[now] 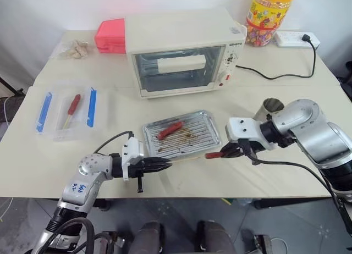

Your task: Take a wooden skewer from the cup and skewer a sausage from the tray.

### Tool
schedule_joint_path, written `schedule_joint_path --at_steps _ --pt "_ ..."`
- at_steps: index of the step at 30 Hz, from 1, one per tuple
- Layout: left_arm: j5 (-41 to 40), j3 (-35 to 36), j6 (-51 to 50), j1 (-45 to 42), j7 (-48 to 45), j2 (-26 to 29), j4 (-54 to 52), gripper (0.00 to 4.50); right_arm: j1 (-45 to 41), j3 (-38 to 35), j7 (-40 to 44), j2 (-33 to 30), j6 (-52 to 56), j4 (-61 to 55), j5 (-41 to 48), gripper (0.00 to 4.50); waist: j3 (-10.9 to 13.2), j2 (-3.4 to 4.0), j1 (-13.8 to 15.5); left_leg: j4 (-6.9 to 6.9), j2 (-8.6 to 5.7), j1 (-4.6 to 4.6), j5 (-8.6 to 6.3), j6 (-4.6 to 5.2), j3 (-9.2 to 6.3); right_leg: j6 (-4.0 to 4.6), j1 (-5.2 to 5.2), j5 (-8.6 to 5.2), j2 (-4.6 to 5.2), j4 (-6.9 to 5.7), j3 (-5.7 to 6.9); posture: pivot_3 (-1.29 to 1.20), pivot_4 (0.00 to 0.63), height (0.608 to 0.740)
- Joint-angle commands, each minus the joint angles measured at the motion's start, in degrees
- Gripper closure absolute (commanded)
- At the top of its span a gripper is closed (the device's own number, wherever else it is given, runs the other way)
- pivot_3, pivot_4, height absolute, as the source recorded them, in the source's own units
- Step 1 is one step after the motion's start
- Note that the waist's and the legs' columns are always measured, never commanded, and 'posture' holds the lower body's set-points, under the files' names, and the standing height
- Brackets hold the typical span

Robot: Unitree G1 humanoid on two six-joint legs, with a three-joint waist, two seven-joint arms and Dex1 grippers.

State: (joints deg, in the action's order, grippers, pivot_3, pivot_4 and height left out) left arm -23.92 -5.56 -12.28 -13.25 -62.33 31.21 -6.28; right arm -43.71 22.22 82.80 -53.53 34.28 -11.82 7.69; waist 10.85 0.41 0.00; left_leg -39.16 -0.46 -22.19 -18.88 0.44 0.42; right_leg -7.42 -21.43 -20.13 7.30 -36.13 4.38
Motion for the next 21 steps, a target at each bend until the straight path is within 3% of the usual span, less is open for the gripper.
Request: schedule_joint_path --at_steps 1,21 --pt "-0.1 0.1 0.5 -0.3 -0.5 0.3 -1.6 4.5 -1.3 -0.3 -0.3 0.6 0.3 -1.9 -0.1 4.18 0.0 0.0 0.0 0.0 0.0 0.0 0.0 0.0 0.0 0.0 0.0 0.0 0.0 0.0 0.0 0.0 0.15 0.74" --pt "-0.2 0.0 1.0 -0.5 0.1 -0.7 -1.4 4.5 0.0 0.0 1.7 0.7 0.0 -4.2 0.0 4.18 0.0 0.0 0.0 0.0 0.0 0.0 0.0 0.0 0.0 0.0 0.0 0.0 -0.01 -0.01 0.0 0.0 0.15 0.74"
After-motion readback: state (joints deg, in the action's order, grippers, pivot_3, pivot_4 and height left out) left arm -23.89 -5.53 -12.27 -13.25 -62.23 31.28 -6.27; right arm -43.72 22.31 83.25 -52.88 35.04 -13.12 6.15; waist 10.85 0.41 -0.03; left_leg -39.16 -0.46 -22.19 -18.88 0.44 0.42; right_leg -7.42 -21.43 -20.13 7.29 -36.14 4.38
